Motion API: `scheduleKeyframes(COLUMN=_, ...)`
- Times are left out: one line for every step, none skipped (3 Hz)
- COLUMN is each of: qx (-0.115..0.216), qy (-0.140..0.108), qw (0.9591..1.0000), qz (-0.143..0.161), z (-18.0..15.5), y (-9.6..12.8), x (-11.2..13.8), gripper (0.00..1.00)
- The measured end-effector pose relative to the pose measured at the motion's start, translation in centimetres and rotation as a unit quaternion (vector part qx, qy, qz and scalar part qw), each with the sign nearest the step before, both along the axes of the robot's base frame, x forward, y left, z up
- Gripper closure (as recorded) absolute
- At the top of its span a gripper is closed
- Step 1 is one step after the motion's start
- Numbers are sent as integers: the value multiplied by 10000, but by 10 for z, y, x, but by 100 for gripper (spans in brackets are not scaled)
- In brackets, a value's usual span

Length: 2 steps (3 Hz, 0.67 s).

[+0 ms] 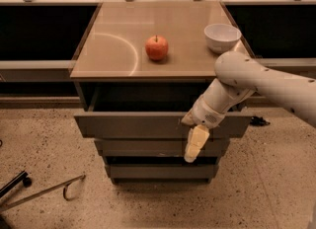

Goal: Close top drawer

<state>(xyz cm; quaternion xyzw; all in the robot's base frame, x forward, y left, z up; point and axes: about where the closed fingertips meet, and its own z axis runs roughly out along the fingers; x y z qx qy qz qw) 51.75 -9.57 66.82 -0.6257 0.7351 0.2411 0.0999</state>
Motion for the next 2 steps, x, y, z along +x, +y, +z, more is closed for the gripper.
scheduleKeyframes(qx=-104, qy=-149, qw=9997, qz=-164, z=2, y=-15, x=46, gripper=0)
scheduleKeyframes(qx=-104, qy=-149, qw=9997, qz=-164, z=2, y=-15, x=46, gripper=0)
